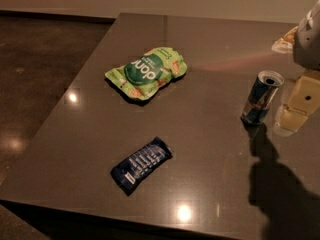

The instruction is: Pick green rice chip bag

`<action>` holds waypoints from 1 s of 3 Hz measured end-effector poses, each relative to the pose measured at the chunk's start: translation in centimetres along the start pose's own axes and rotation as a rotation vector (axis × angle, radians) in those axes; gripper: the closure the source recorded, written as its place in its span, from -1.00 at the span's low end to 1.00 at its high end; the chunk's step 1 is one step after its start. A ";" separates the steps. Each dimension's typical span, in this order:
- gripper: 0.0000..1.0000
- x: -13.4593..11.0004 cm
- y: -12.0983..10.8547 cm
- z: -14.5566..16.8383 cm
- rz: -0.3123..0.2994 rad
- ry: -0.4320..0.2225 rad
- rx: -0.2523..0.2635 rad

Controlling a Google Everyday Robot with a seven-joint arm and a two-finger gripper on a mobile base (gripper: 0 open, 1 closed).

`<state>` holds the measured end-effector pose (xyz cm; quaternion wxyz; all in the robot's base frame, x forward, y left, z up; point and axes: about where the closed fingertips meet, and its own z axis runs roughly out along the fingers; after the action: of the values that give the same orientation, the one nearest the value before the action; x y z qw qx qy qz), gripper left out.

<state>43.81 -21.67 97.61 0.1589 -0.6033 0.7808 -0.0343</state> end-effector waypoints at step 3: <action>-1.00 -6.1 -3.8 1.5 0.006 -0.075 -0.006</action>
Offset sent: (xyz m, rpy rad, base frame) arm 0.0214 0.0310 0.0038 0.0213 0.0266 0.0329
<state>49.10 -16.65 98.34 0.1862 -0.6023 0.7762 -0.0090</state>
